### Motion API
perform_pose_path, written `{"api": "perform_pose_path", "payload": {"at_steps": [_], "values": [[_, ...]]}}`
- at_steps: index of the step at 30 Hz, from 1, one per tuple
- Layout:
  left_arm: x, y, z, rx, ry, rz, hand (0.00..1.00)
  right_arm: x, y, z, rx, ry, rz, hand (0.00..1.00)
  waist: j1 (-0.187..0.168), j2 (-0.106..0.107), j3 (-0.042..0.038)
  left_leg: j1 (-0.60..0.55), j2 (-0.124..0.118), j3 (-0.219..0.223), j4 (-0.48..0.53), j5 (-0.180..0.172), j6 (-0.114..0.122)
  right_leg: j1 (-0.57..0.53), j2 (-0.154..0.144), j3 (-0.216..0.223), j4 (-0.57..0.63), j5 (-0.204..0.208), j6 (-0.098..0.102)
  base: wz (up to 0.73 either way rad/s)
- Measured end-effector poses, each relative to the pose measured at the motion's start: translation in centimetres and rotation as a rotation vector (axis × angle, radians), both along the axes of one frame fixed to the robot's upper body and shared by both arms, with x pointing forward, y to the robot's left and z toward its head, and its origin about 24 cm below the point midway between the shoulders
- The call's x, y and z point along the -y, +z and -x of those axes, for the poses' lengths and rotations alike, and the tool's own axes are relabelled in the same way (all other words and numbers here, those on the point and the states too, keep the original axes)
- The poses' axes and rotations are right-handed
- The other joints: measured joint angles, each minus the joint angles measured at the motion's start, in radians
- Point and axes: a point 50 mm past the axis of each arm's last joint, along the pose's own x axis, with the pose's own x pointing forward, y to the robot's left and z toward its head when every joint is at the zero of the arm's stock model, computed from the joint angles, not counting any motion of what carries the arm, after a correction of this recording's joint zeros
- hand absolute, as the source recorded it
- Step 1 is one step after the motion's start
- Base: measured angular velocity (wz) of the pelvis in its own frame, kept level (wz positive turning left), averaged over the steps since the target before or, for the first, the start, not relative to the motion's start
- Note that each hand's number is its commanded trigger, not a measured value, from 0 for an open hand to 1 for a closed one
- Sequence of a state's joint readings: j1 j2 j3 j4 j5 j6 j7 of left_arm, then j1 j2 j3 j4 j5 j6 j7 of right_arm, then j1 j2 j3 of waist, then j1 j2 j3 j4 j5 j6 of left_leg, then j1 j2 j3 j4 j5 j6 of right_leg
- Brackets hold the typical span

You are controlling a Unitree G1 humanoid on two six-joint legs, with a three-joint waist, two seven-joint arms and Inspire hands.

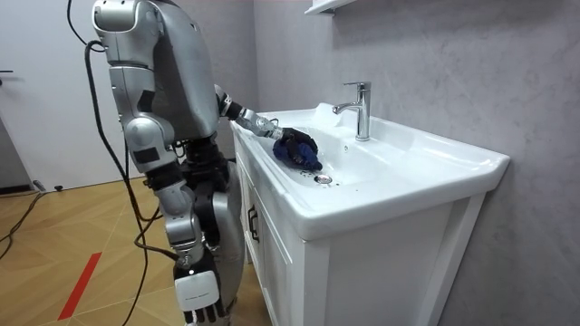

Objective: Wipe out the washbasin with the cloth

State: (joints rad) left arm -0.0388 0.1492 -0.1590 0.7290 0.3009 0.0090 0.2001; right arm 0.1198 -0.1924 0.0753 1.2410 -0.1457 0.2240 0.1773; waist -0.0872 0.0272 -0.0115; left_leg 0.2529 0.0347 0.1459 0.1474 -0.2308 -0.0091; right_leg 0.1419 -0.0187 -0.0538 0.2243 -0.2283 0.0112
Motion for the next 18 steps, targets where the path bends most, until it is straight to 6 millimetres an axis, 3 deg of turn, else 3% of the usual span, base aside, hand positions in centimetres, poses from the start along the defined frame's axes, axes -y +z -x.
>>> {"api": "perform_pose_path", "payload": {"at_steps": [13,18], "values": [[0.4,0.4,-1.1,-0.004,0.027,0.166,1.00,-1.1,-0.3,0.2,-0.021,-0.009,-0.042,0.00,-0.001,-0.001,0.0000,-0.033,0.000,0.018,0.000,0.000,0.000,-0.054,-0.001,0.012,0.031,0.001,0.000,-0.03],[0.6,0.6,-1.4,0.003,0.046,0.215,1.00,-1.3,-0.3,0.2,-0.020,-0.009,-0.039,0.00,-0.021,-0.001,0.0003,-0.046,0.000,0.019,0.000,0.000,0.000,-0.059,0.001,0.012,0.018,0.005,0.001,0.01]]}}
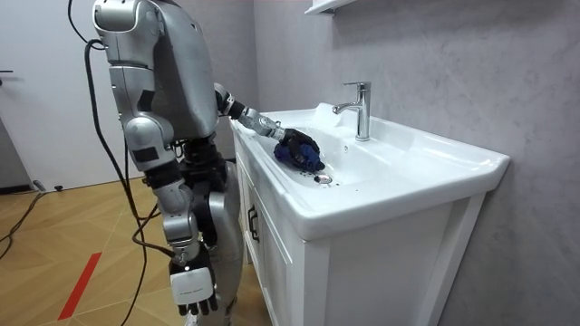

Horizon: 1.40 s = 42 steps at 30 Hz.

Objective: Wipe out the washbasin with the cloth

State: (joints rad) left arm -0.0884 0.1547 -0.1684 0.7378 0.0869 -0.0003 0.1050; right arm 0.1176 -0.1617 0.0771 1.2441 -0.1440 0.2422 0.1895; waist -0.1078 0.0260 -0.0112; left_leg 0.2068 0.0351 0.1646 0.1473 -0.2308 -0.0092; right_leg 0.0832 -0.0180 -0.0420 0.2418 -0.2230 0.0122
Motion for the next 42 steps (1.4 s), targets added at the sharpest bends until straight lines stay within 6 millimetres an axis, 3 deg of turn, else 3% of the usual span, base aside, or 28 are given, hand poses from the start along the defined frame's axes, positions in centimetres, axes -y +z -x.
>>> {"api": "perform_pose_path", "payload": {"at_steps": [5,11,18,22,29,30,31,34,42], "values": [[0.5,0.4,-0.7,0.012,-0.012,0.035,1.00,0.0,0.0,-0.2,0.008,0.003,0.015,0.00,-0.002,0.001,0.0016,-0.021,0.003,0.027,0.005,0.000,0.000,-0.025,0.001,0.008,-0.004,0.010,0.000,-0.06],[1.7,0.9,-2.1,0.023,-0.003,0.110,1.00,-0.2,0.0,-1.3,0.034,-0.057,0.009,0.00,-0.057,0.010,0.0102,-0.064,0.003,0.053,0.005,0.000,0.000,-0.071,0.000,0.012,0.000,0.018,0.003,-0.04],[2.8,2.5,-5.4,0.059,-0.012,0.122,1.00,0.1,0.1,-2.1,0.078,-0.139,0.027,0.00,-0.102,0.026,0.0199,-0.143,0.004,0.094,0.020,0.001,0.001,-0.180,0.002,0.044,0.046,0.029,0.002,-0.14],[2.4,3.3,-7.3,0.045,0.039,0.142,1.00,0.4,0.2,-2.2,0.093,-0.158,0.034,0.00,-0.125,0.030,0.0234,-0.168,0.000,0.116,0.026,0.001,0.002,-0.230,0.003,0.071,0.073,0.028,0.002,-0.20],[0.8,4.1,-8.8,0.031,0.178,0.205,1.00,0.9,0.2,-1.4,0.064,-0.171,0.041,0.00,-0.177,0.027,0.0255,-0.211,-0.001,0.136,0.052,0.004,0.007,-0.278,0.002,0.093,0.093,0.032,0.004,-0.06],[0.5,4.4,-9.1,0.037,0.189,0.209,1.00,1.0,0.3,-1.4,0.067,-0.170,0.040,0.00,-0.190,0.030,0.0295,-0.219,0.000,0.136,0.055,0.006,0.010,-0.283,0.002,0.094,0.090,0.038,0.005,-0.04],[0.3,4.7,-9.4,0.039,0.199,0.218,1.00,1.2,0.3,-1.4,0.070,-0.170,0.044,0.00,-0.193,0.034,0.0339,-0.225,0.001,0.139,0.057,0.006,0.011,-0.287,0.003,0.097,0.084,0.045,0.005,-0.05],[-0.1,4.8,-9.5,0.035,0.223,0.238,1.00,1.5,0.4,-1.2,0.066,-0.175,0.051,0.00,-0.197,0.044,0.0364,-0.233,0.000,0.150,0.058,0.008,0.013,-0.301,0.003,0.103,0.089,0.052,0.007,-0.09],[-0.9,5.6,-10.1,0.037,0.218,0.241,1.00,2.0,0.5,-1.1,0.082,-0.164,0.056,0.00,-0.217,0.057,0.0352,-0.265,0.002,0.159,0.078,0.008,0.014,-0.327,0.004,0.112,0.101,0.058,0.006,-0.03]]}}
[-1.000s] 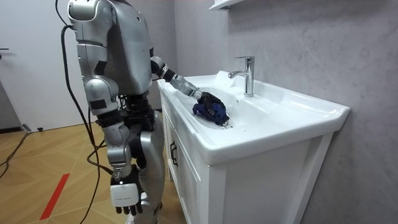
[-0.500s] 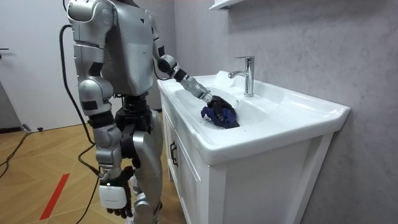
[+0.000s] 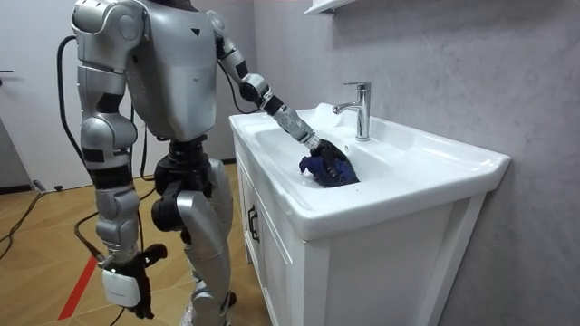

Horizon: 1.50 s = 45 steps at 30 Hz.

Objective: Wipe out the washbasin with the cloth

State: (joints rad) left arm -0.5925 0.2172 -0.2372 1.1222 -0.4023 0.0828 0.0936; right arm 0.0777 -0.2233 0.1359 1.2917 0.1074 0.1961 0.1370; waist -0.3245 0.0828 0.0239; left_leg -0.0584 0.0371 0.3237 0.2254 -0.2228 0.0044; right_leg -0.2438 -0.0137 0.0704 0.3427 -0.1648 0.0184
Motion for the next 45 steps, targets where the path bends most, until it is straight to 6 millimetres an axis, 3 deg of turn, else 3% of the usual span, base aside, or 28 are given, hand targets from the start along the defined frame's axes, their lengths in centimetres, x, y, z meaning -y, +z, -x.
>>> {"api": "perform_pose_path", "payload": {"at_steps": [5,7,10,18,26,37,45], "values": [[1.4,2.0,-1.9,0.063,-0.023,0.122,1.00,0.6,0.1,0.5,-0.001,-0.046,0.000,0.00,-0.012,0.001,0.0060,-0.021,0.001,0.000,0.006,0.001,0.002,-0.015,0.000,0.002,0.000,0.005,0.000,-0.01],[2.0,2.8,-2.6,0.085,-0.057,0.131,1.00,1.0,0.3,0.5,0.004,-0.045,0.015,0.00,-0.033,0.007,0.0097,-0.023,0.003,-0.001,0.007,0.001,0.002,-0.015,0.002,0.001,0.000,0.008,-0.003,-0.07],[2.5,3.5,-3.2,0.107,-0.084,0.128,1.00,1.2,0.3,0.3,0.011,-0.044,0.037,0.00,-0.036,0.017,0.0111,-0.021,0.005,0.000,0.007,0.001,0.002,-0.014,0.005,0.008,0.000,0.009,-0.003,-0.07],[3.5,3.4,-3.2,0.104,-0.111,0.130,1.00,0.9,0.3,-1.7,0.081,-0.032,0.076,0.00,-0.038,0.014,0.0137,-0.011,0.003,0.000,0.005,0.001,0.002,-0.005,0.001,0.003,-0.001,0.009,-0.003,0.02],[4.3,3.3,-3.1,0.102,-0.120,0.152,1.00,0.3,0.1,-0.6,0.041,-0.022,0.070,0.00,-0.048,0.005,0.0167,0.023,0.002,0.013,-0.005,0.001,0.002,0.017,0.005,0.016,-0.015,0.008,0.000,-0.04],[4.9,4.1,-3.5,0.136,-0.118,0.138,1.00,0.5,0.1,3.3,-0.051,-0.054,0.079,0.00,-0.049,-0.007,0.0127,0.081,0.004,0.053,-0.028,0.001,0.001,0.061,0.016,0.048,-0.027,0.007,0.002,-0.08],[5.1,4.4,-3.7,0.155,-0.173,0.060,1.00,0.3,0.1,3.9,-0.059,-0.030,0.045,0.00,-0.049,-0.008,0.0101,0.100,0.004,0.055,-0.031,0.001,0.001,0.083,0.017,0.052,-0.038,0.013,0.005,-0.01]]}}
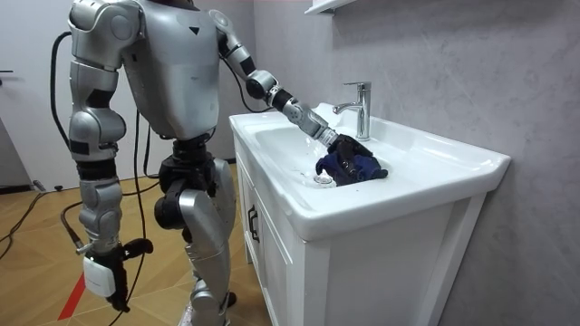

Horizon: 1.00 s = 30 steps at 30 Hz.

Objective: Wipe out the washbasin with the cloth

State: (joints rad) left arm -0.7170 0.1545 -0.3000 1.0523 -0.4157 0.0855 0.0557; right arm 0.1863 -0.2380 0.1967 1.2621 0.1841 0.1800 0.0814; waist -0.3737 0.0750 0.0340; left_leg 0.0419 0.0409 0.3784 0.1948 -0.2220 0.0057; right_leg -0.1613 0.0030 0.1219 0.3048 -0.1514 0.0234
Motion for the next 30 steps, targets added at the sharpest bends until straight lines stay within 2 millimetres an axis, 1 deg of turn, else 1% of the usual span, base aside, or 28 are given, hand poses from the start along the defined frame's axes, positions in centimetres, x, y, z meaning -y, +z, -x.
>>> {"api": "perform_pose_path", "payload": {"at_steps": [3,4,6,8,10,11,14,15,16,20,22,23,25,27,28,30], "values": [[0.1,0.0,0.0,0.006,-0.032,-0.069,1.00,0.0,0.0,-0.3,0.006,0.009,-0.006,0.00,-0.004,0.002,-0.0012,0.022,0.000,0.003,-0.006,0.000,0.000,0.021,0.001,-0.001,0.000,0.000,0.000,-0.02],[0.2,-0.1,0.1,0.007,-0.051,-0.098,1.00,0.0,0.0,-0.3,0.008,0.011,-0.008,0.00,-0.006,0.006,-0.0056,0.025,0.000,0.003,-0.007,0.000,0.000,0.026,0.000,-0.002,-0.007,0.000,0.000,0.00],[0.4,-0.1,0.1,0.010,-0.072,-0.132,1.00,0.0,0.0,-0.4,0.008,0.016,-0.009,0.00,-0.006,0.011,-0.0095,0.029,0.000,0.002,-0.007,0.000,0.000,0.033,-0.001,-0.003,-0.012,0.001,0.000,0.00],[0.3,-0.3,0.1,0.007,-0.088,-0.175,1.00,0.0,0.0,-0.5,0.010,0.010,-0.011,0.00,-0.006,0.011,-0.0094,0.042,0.001,0.002,-0.008,0.000,0.000,0.043,0.002,0.000,-0.012,0.001,0.000,-0.04],[0.2,-0.4,0.3,0.013,-0.128,-0.273,1.00,0.1,0.0,-0.4,0.010,0.006,-0.007,0.00,-0.005,0.011,-0.0094,0.051,0.001,0.003,-0.011,0.000,0.000,0.048,0.003,0.002,-0.010,0.001,-0.001,-0.06],[0.1,-0.7,0.4,0.009,-0.135,-0.295,1.00,0.2,0.1,-0.3,0.008,0.005,-0.008,0.00,-0.004,0.011,-0.0094,0.056,0.001,0.005,-0.014,0.000,0.000,0.050,0.005,0.005,-0.008,0.001,-0.001,-0.09],[-0.4,-2.2,1.6,-0.040,-0.146,-0.341,1.00,0.6,0.2,0.0,0.000,0.005,0.001,0.00,-0.005,0.010,-0.0088,0.069,0.001,0.022,-0.017,0.000,0.000,0.055,0.009,0.018,-0.004,0.000,-0.002,-0.12],[-0.7,-2.8,2.0,-0.070,-0.144,-0.352,1.00,0.7,0.2,0.2,-0.005,0.004,0.001,0.00,-0.002,0.008,-0.0073,0.072,0.002,0.026,-0.019,-0.001,-0.002,0.052,0.011,0.021,0.003,-0.001,-0.002,-0.09],[-1.1,-3.5,2.5,-0.099,-0.136,-0.357,1.00,0.7,0.3,0.3,-0.011,-0.002,0.000,0.00,-0.002,0.008,-0.0084,0.072,0.002,0.027,-0.027,-0.003,-0.004,0.047,0.014,0.022,0.007,-0.002,-0.002,-0.07],[-1.9,-4.7,3.6,-0.139,-0.129,-0.388,1.00,0.7,0.3,1.2,-0.028,-0.028,0.002,0.00,0.009,0.004,-0.0100,0.070,0.003,0.027,-0.035,-0.004,-0.006,0.035,0.017,0.021,0.022,-0.004,-0.006,0.00],[-2.3,-5.3,4.2,-0.159,-0.128,-0.413,1.00,0.8,0.4,1.6,-0.047,-0.028,0.006,0.00,0.022,-0.004,-0.0108,0.070,0.005,0.028,-0.035,-0.005,-0.007,0.034,0.019,0.019,0.023,-0.003,-0.007,-0.02],[-2.4,-5.6,4.4,-0.166,-0.128,-0.421,1.00,0.8,0.4,1.7,-0.052,-0.024,0.006,0.00,0.026,-0.004,-0.0133,0.073,0.005,0.029,-0.035,-0.005,-0.007,0.035,0.020,0.022,0.023,-0.003,-0.008,-0.07],[-3.2,-6.7,5.6,-0.207,-0.102,-0.421,1.00,0.8,0.4,1.6,-0.053,-0.016,0.003,0.00,0.034,-0.011,-0.0273,0.078,0.008,0.030,-0.035,-0.005,-0.009,0.041,0.024,0.025,0.023,-0.003,-0.010,-0.08],[-3.6,-7.2,6.2,-0.226,-0.078,-0.404,1.00,0.6,0.4,1.4,-0.036,-0.011,-0.006,0.00,0.046,-0.023,-0.0336,0.080,0.008,0.030,-0.033,-0.005,-0.009,0.042,0.024,0.024,0.023,-0.003,-0.011,0.00],[-3.9,-7.5,6.6,-0.241,-0.065,-0.397,1.00,0.5,0.4,1.3,-0.031,-0.010,-0.009,0.00,0.055,-0.032,-0.0357,0.081,0.008,0.030,-0.032,-0.005,-0.009,0.044,0.023,0.023,0.022,-0.003,-0.011,0.00],[-4.1,-7.8,6.9,-0.256,-0.054,-0.392,1.00,0.5,0.3,1.3,-0.031,-0.007,-0.010,0.00,0.065,-0.041,-0.0336,0.086,0.009,0.026,-0.033,-0.007,-0.011,0.055,0.022,0.016,0.017,-0.002,-0.012,0.07]]}}
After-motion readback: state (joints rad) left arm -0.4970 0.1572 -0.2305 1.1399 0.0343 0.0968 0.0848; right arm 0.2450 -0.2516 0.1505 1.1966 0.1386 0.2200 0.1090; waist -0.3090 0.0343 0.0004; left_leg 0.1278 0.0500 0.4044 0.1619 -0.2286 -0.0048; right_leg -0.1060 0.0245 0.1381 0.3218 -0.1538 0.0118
